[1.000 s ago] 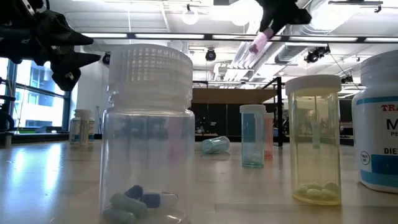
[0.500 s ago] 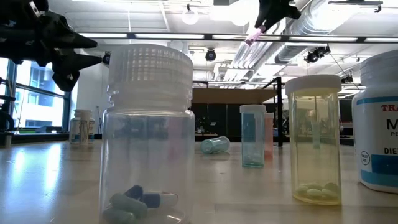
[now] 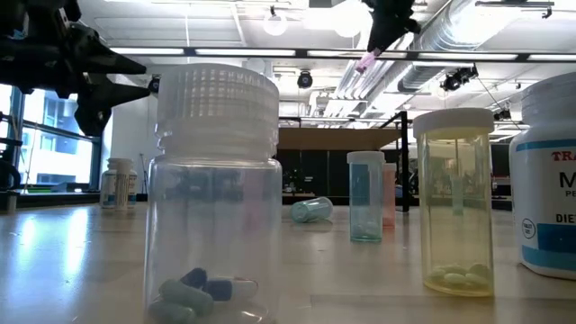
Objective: Pick and place medicine bottles onto shelf by color
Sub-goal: Put the purple pill bottle on the shelf
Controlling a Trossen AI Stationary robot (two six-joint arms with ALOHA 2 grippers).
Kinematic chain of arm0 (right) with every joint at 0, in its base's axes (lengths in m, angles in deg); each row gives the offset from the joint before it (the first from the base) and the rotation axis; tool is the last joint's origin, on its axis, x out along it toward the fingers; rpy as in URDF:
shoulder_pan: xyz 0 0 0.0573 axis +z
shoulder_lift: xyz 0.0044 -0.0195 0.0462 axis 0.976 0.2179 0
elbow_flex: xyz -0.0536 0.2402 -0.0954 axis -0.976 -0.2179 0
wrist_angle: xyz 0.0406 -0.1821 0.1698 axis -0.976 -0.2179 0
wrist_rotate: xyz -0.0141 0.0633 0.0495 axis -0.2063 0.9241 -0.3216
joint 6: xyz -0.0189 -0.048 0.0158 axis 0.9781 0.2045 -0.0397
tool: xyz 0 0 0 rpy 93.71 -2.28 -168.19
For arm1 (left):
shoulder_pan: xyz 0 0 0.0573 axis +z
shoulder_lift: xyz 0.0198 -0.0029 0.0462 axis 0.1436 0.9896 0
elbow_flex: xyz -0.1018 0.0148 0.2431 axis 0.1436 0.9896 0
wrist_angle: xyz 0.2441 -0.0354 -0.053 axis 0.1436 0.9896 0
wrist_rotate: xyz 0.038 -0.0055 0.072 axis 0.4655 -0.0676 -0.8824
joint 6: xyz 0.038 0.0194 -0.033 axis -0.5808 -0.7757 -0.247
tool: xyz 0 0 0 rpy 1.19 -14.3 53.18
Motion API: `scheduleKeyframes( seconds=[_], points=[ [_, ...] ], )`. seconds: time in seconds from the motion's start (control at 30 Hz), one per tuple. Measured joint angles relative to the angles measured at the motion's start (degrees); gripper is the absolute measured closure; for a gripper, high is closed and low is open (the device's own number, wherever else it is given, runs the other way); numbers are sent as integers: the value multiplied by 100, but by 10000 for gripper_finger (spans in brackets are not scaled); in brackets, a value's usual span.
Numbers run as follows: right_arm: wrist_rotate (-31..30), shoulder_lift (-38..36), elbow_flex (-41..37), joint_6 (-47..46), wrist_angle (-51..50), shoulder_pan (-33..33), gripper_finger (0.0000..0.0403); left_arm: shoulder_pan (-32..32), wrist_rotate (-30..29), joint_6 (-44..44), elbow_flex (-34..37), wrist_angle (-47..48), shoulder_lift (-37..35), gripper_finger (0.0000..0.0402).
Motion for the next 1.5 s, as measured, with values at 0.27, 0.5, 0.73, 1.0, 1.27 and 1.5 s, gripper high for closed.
scheduleKeyframes(
  seconds=[0.27,0.5,0.73,1.0,1.27,1.5],
  points=[
    [-2,941,713,697,-1152,-13,304,0,2,173,0,0,0,245],
    [1,1419,737,864,-1515,52,304,0,0,313,0,0,0,245],
    [244,1674,733,966,-1524,328,304,0,2,309,0,0,0,245],
    [193,1983,733,999,-1524,438,304,0,20,302,0,0,0,245],
    [-55,2105,733,972,-1526,431,304,0,22,299,0,0,0,245],
    [-260,2105,733,1006,-1526,388,304,0,22,299,0,0,0,245]
  ],
)
